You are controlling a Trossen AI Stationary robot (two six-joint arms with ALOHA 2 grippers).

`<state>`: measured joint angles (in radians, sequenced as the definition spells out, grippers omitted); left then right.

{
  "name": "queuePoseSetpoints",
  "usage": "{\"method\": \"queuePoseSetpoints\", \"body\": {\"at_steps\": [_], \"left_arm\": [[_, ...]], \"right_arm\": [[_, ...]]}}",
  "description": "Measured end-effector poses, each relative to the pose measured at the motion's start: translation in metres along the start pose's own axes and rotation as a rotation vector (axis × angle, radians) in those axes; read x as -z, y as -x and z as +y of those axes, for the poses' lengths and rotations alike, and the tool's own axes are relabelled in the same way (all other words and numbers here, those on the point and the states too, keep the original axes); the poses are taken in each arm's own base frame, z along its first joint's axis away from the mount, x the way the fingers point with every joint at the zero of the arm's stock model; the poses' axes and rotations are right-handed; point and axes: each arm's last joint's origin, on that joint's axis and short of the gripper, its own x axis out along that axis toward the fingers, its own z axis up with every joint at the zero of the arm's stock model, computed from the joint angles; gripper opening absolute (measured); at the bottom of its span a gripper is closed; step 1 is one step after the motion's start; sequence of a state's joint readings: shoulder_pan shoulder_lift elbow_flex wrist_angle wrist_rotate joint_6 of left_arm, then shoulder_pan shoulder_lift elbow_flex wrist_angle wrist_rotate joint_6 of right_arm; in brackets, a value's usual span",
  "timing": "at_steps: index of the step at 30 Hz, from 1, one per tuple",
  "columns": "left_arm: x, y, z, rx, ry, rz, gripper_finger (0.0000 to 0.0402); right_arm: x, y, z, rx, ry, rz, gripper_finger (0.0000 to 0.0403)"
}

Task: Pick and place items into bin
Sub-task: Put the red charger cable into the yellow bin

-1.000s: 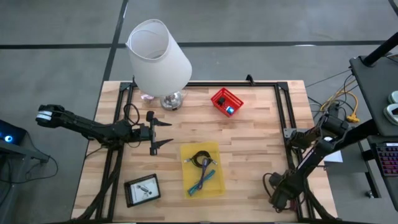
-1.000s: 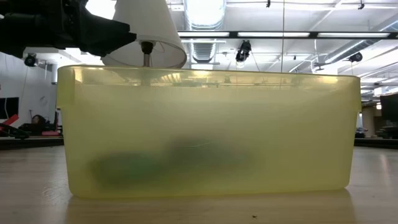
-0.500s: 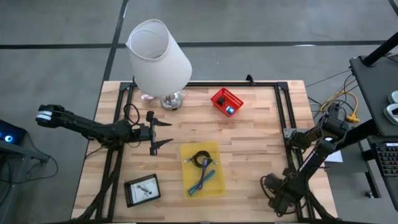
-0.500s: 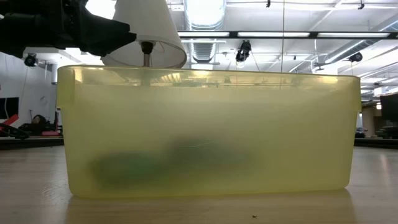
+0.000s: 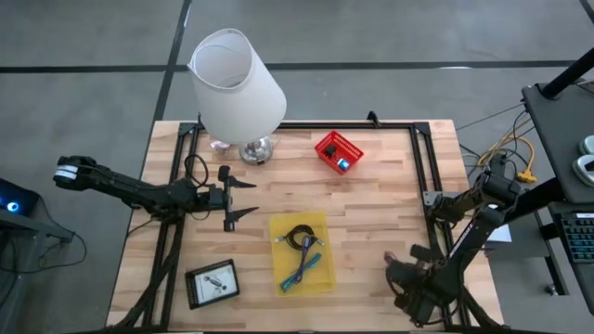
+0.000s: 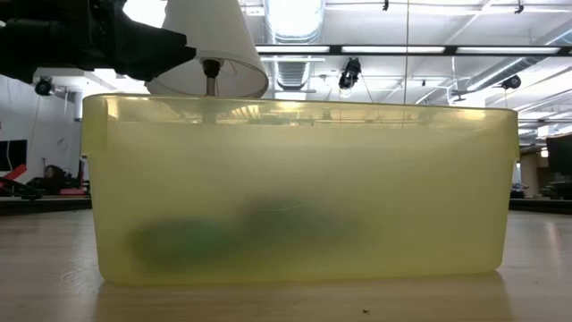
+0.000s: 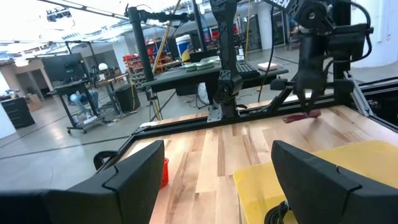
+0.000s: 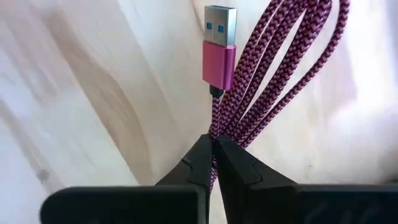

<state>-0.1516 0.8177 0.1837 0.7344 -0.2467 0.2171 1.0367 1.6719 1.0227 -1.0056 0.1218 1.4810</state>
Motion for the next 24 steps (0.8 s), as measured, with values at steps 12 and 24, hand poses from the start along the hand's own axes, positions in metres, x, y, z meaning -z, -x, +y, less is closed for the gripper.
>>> {"method": "queuePoseSetpoints", "body": {"at_steps": [12,24], "left_arm": [[0.000,0.000,0.000,0.000,0.000,0.001,0.0279],[0.000,0.000,0.000,-0.001,0.000,-0.002,0.0279]], "right_arm": [[-0.023,0.032,0.013,0.127,0.368,-0.700,0.0008],[-0.033,0.013,-0.006,0.389,0.339,-1.216,0.0008]]}}
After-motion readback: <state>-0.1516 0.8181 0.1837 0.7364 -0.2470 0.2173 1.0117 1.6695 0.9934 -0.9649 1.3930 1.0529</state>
